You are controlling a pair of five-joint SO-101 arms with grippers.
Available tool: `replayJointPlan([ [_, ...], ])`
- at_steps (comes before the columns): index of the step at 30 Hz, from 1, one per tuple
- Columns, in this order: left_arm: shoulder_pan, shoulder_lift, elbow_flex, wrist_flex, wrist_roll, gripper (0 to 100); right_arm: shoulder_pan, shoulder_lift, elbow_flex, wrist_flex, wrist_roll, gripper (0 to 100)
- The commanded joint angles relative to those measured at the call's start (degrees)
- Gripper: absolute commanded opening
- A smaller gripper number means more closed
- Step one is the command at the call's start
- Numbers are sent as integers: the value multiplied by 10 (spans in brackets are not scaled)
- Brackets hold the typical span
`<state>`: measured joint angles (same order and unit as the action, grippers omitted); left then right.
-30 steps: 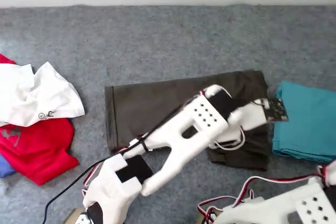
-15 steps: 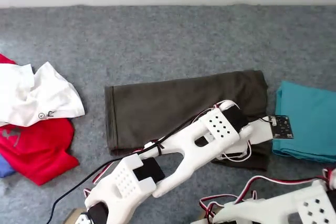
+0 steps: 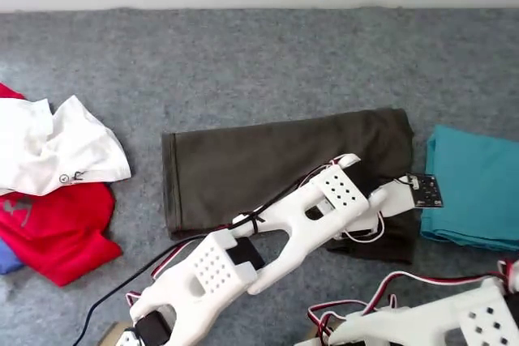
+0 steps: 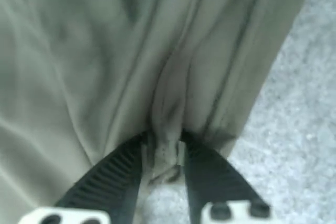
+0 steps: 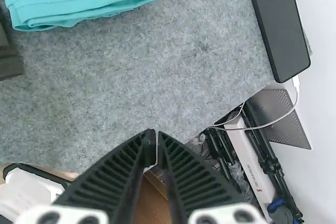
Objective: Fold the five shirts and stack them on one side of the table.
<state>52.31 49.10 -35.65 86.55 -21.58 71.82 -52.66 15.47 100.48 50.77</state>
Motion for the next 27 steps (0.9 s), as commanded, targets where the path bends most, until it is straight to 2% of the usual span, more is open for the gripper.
replayJointPlan([
  [1, -3, 13, -62, 32, -3, 50, 0, -7, -1, 22, 3, 14],
  [10, -2, 40, -208, 131, -4, 22, 0, -5, 0, 22, 4, 14],
  [13, -1, 36, -224, 141, -3, 22, 0, -4, 0, 22, 4, 14],
  [19, 18, -4, -173, 141, -3, 22, 0, -6, 0, 22, 4, 14],
  [27, 38, -97, -20, 139, -4, 23, 0, -7, 0, 22, 4, 14],
])
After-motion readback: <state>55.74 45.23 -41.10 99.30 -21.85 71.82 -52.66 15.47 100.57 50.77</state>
